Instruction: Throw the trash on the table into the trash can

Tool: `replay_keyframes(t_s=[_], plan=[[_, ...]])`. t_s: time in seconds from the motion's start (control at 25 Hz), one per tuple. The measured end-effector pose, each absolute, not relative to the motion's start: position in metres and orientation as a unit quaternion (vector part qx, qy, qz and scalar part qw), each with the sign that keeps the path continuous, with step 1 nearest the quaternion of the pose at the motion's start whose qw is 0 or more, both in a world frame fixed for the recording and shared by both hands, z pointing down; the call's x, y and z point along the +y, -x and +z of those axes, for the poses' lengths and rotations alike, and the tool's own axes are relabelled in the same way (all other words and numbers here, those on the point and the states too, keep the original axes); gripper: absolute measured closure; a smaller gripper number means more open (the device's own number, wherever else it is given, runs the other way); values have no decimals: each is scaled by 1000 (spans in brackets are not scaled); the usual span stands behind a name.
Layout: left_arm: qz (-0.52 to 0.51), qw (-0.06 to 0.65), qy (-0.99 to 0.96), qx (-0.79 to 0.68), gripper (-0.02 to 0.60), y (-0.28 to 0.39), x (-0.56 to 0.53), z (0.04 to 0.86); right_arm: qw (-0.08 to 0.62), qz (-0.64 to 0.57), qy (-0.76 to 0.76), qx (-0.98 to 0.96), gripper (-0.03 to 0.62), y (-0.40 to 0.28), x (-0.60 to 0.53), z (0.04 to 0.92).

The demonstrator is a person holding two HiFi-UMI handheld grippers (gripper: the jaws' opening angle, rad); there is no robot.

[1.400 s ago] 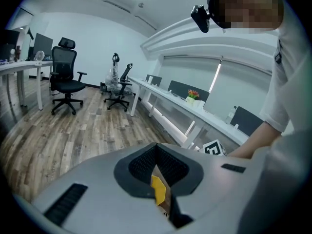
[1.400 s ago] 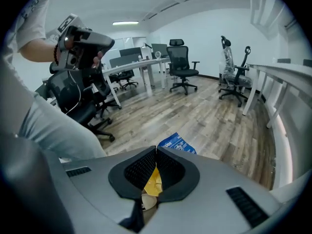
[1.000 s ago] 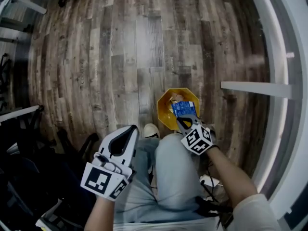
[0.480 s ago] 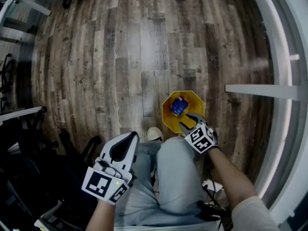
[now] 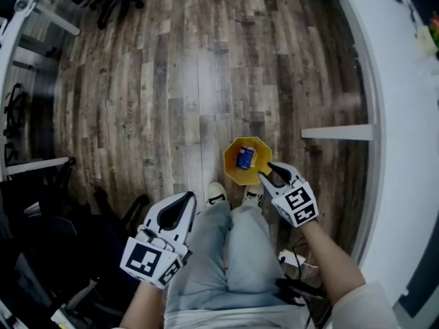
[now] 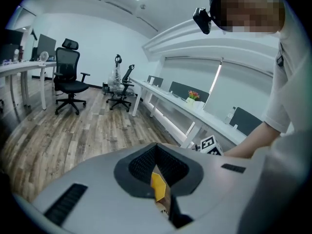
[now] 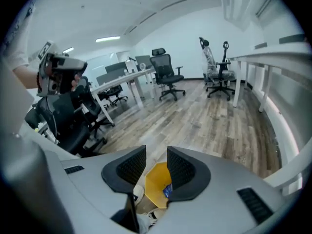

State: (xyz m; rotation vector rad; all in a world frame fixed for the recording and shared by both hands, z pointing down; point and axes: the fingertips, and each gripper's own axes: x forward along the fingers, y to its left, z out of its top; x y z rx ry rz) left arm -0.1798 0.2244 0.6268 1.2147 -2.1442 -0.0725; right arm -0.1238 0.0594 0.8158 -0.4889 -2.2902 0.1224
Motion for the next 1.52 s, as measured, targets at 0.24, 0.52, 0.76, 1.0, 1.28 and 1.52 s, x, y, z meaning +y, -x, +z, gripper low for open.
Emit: replay_keyframes(t_s=[0.24,0.52,0.76,1.0,1.28,1.52], plan=[[-17,311,-480,-820,580,183,209,527,289,105,167,-937,551,144,32,642],[-7,280,-514,-811,580,163,188,443,202,156,166,-953,556,139,26,486],[-15,254,-522,-814,580,153,172,410,166,165,157,-960,557,131,28,425],[3,244,-532,-811,580,146,157,393,160,160,161,-961,559,116,31,400],[-5,240,-538,-808,580,142,142,381,159,169,157,-960,560,112,25,393],[-6,235,-541,-808,580,135,135,380,183,160,172,-955,563,107,34,399]])
